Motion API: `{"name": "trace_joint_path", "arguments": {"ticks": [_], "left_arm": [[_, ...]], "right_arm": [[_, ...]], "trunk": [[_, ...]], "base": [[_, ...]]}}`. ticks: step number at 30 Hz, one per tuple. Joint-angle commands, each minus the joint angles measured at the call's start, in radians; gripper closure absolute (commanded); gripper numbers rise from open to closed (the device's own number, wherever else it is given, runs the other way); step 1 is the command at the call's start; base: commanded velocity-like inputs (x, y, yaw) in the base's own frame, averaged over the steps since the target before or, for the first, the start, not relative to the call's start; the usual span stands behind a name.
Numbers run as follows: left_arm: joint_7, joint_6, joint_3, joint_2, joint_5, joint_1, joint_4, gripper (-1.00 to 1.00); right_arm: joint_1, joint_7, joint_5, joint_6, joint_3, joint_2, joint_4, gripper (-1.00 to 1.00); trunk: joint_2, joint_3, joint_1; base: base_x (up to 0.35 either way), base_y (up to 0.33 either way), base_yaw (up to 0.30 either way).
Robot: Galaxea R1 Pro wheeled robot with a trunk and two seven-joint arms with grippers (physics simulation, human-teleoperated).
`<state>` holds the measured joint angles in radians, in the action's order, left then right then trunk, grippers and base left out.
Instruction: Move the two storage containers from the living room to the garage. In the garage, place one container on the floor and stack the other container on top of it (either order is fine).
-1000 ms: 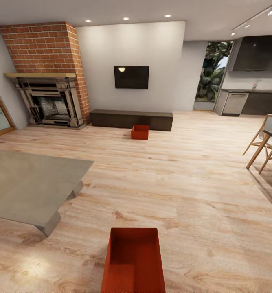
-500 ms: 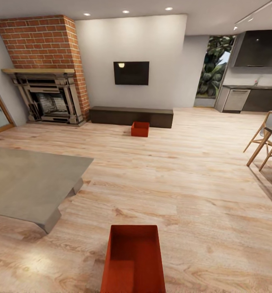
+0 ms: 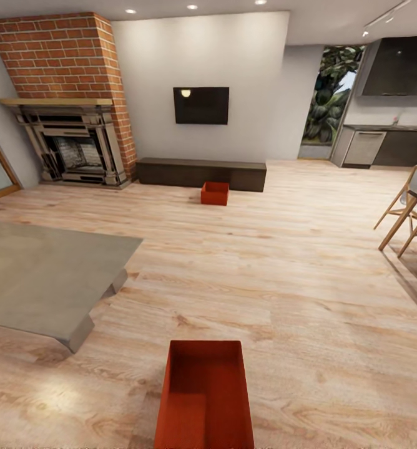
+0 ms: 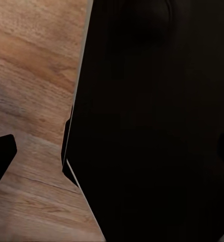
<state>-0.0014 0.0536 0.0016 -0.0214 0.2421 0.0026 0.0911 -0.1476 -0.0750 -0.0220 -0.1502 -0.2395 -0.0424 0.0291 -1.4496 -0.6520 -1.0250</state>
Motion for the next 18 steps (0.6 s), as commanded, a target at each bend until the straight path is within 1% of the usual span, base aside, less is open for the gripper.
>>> {"name": "trace_joint_path", "arguments": {"ticks": [1,18], "left_arm": [[0.0,0.002,0.0,0.0,0.005,0.0,0.001,-1.0],[0.0,0.002,0.0,0.0,0.005,0.0,0.001,-1.0]], "right_arm": [[-0.001,-0.005,-0.002,-0.005,-0.004,-0.001,0.003,-1.0],[-0.001,-0.005,-0.003,-0.005,-0.006,-0.002,0.003,-1.0]], "trunk": [[0.0,-0.002,0.0],[0.0,-0.029,0.0]], "base": [[0.0,0.0,0.0],[0.0,0.0,0.0]]}}
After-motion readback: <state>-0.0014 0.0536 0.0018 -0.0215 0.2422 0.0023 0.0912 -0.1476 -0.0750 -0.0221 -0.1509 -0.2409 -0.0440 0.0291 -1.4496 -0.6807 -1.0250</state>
